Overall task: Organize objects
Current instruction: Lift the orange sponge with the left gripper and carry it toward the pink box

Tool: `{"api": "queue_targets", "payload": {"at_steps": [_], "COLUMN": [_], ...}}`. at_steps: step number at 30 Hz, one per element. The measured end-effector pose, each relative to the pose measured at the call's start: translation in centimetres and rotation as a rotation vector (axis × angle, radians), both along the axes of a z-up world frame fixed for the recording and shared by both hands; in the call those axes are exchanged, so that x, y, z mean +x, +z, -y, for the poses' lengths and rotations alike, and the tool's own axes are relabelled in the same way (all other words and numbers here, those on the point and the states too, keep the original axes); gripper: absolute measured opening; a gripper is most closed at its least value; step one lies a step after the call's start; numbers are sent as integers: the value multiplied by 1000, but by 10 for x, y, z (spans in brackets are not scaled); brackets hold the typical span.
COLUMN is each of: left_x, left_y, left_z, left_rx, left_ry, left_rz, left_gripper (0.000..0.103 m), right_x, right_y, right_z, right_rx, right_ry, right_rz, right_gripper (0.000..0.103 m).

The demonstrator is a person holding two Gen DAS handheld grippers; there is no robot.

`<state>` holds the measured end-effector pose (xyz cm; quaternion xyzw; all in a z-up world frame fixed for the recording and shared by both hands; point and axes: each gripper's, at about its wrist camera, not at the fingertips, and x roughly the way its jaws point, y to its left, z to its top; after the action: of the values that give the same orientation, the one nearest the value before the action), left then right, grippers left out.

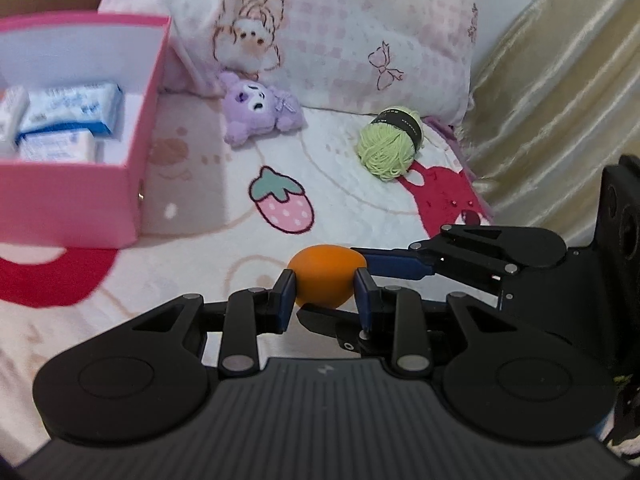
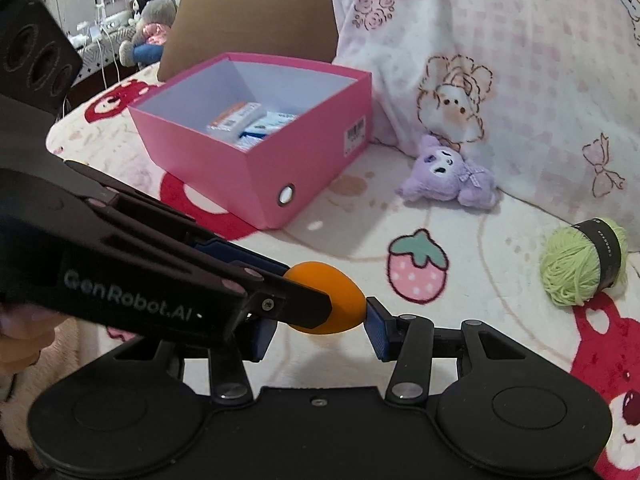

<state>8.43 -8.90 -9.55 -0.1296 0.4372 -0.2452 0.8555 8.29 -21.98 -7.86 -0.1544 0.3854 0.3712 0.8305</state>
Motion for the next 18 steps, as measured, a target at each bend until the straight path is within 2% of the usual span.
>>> {"api": "queue_targets", "payload": {"at_steps": [6, 10, 14, 18], "left_x": [-17, -43, -59, -76], "left_y": [30, 49, 53, 60], "left_z": [-10, -20, -38, -54], "left_rx": [37, 63, 31, 29], "left_ry": [-22, -27, -16, 2], "left_rz": [14, 109, 71, 72], "left_gripper": [29, 29, 29, 29], "right_x": [-22, -38, -62, -78], "right_y": [20, 38, 47, 54], "right_z": [0, 1, -13, -29], "right_rx": [51, 115, 66, 46], "right_ry": [23, 28, 55, 75], "right_rz": [31, 14, 46, 51], "right_gripper": [53, 54, 54, 54]}}
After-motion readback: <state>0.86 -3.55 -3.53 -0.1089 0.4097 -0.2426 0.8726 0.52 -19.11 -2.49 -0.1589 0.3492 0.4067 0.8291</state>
